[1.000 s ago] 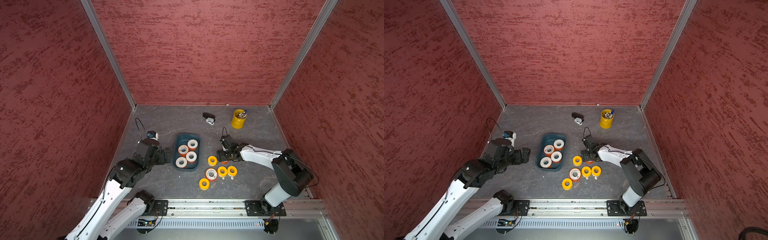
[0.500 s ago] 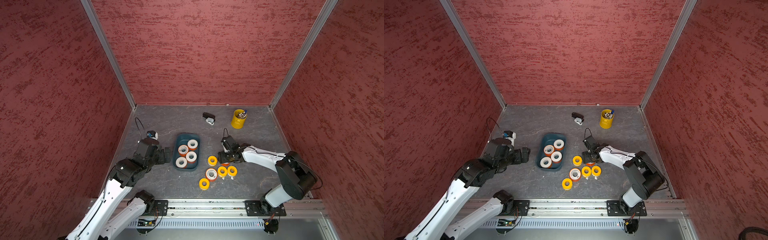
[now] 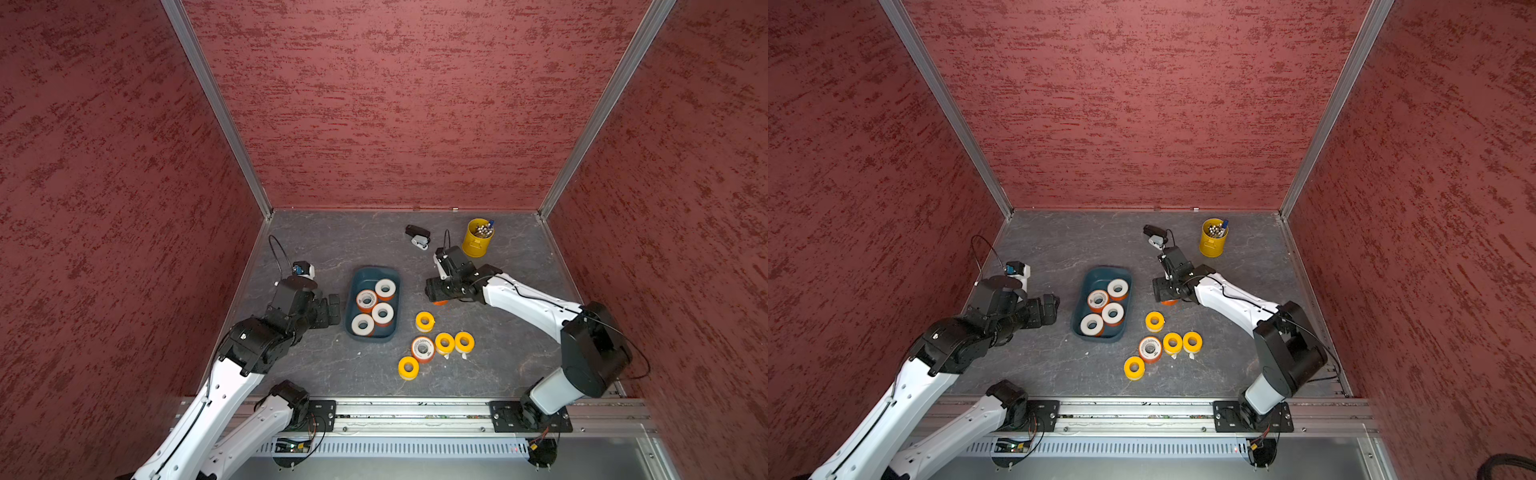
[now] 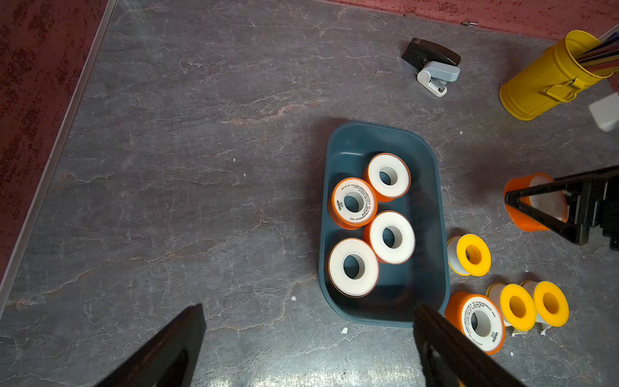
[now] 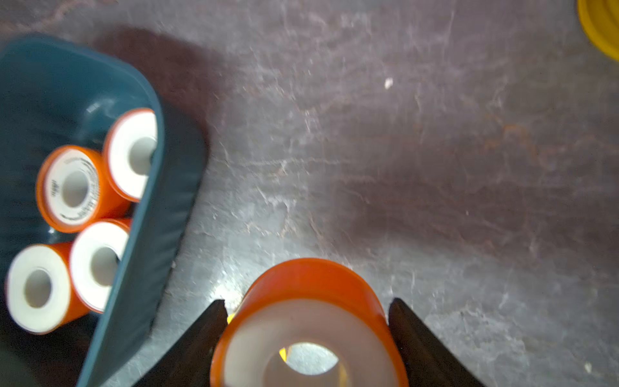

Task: Put the sealing tape into the storage box
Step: Place the sealing tape in the storage box.

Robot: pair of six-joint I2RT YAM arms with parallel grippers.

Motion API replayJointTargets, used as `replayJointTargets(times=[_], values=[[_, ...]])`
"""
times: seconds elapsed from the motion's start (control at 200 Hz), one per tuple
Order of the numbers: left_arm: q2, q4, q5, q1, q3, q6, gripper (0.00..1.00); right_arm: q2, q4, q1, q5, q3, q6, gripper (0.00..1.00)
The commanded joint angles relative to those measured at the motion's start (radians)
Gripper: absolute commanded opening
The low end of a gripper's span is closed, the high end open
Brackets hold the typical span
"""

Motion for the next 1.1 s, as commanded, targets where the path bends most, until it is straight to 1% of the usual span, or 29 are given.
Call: replayJointTargets(times=[0.0, 0.421, 0.576, 0.762, 1.092], values=[[-0.013, 0.015, -0.007, 0.008, -0.009, 0.002, 1.00, 0.061, -0.045, 0.032, -0.025, 0.101, -0.022, 0.65], [-0.013, 0.013, -0.015, 0.008, -0.007, 0.000, 1.00, 0.330, -0.157, 0.162, -0.054, 0.522, -0.053, 0.64], [-0.010, 0.013, -0.016, 0.009, -0.008, -0.001, 1.00, 0.422, -0.187, 0.171, -0.055, 0.631, -0.062, 0.65], [-0.010, 0.011, -0.018, 0.008, -0.009, -0.001, 1.00, 0.508, -0.209, 0.176, -0.060, 0.717, -0.074, 0.64], [-0.004, 0.011, -0.019, 0.008, -0.008, -0.003, 1.00, 0.609, -0.248, 0.183, -0.037, 0.803, -0.094, 0.65]])
